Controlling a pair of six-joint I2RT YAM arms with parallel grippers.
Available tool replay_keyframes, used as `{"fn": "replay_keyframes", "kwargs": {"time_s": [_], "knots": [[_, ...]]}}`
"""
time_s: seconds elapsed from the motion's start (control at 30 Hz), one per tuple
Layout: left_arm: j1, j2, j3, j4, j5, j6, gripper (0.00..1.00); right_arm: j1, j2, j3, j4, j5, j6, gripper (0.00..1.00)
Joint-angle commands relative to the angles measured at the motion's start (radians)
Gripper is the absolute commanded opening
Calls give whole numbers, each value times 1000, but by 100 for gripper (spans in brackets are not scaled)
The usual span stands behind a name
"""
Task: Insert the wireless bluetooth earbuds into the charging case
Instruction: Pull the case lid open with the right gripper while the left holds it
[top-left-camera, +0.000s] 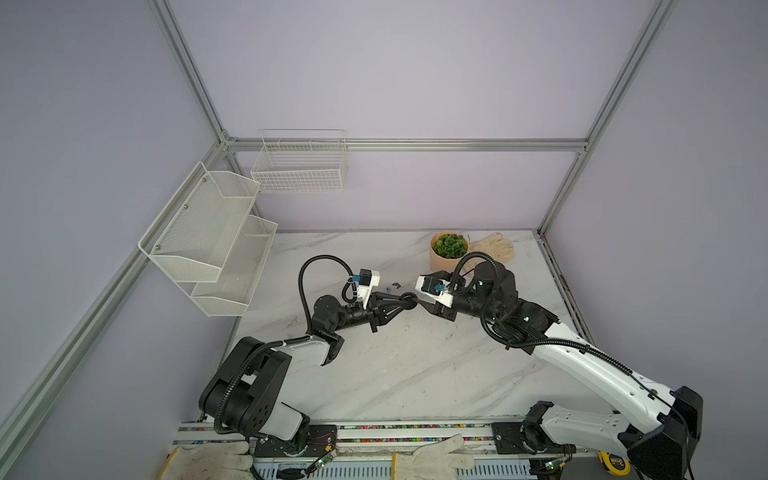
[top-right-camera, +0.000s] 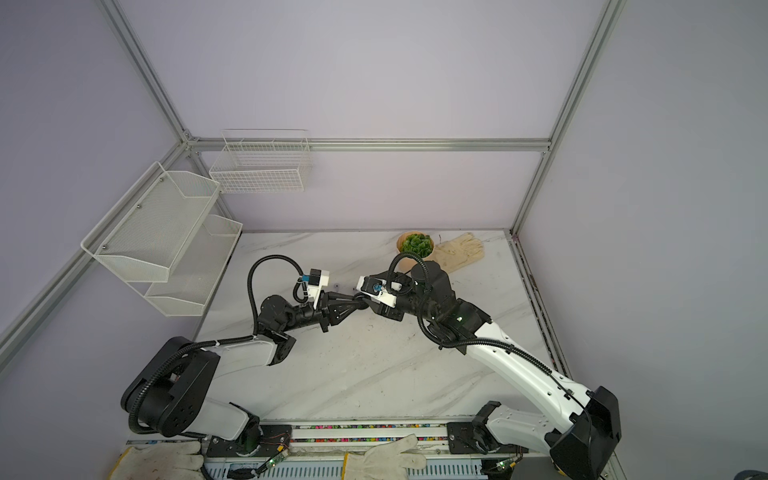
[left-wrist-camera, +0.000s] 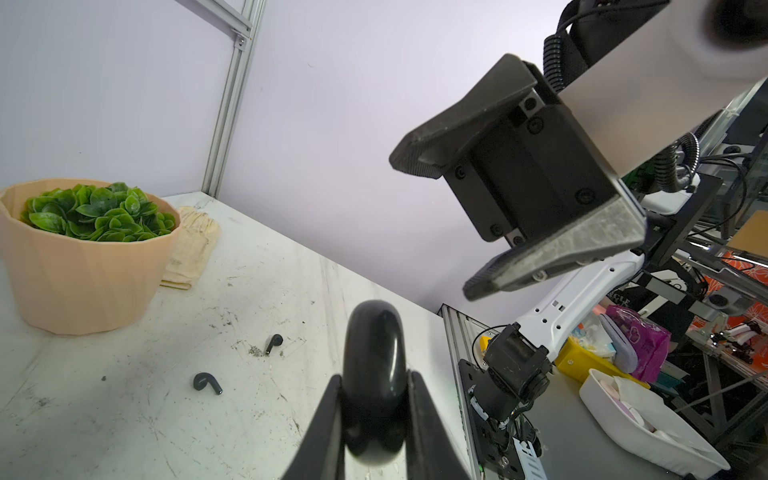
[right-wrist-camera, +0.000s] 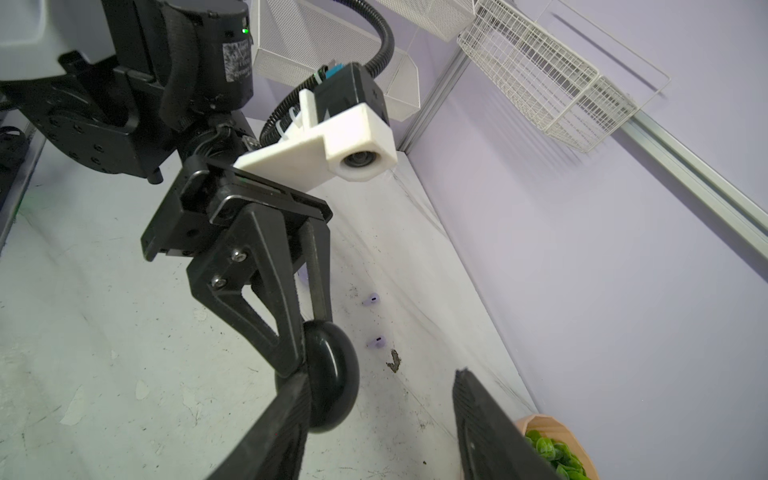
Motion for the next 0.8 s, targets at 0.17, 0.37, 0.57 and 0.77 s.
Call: {"fn": "replay_keyframes", "kwargs": {"time_s": [0.17, 0.37, 0.57, 0.77], "knots": [[-5, 2, 22, 70, 0, 12, 0, 5, 23, 1, 0, 19, -29, 59], [-6, 8, 22, 83, 1, 8, 0, 6, 21, -9, 4, 2, -28, 59], [-10, 14, 24, 89, 7, -4, 0, 6, 51, -18, 35, 6, -27, 58], [-11, 19, 27, 90, 7, -7, 0, 6, 85, -9, 44, 31, -31, 58]]}}
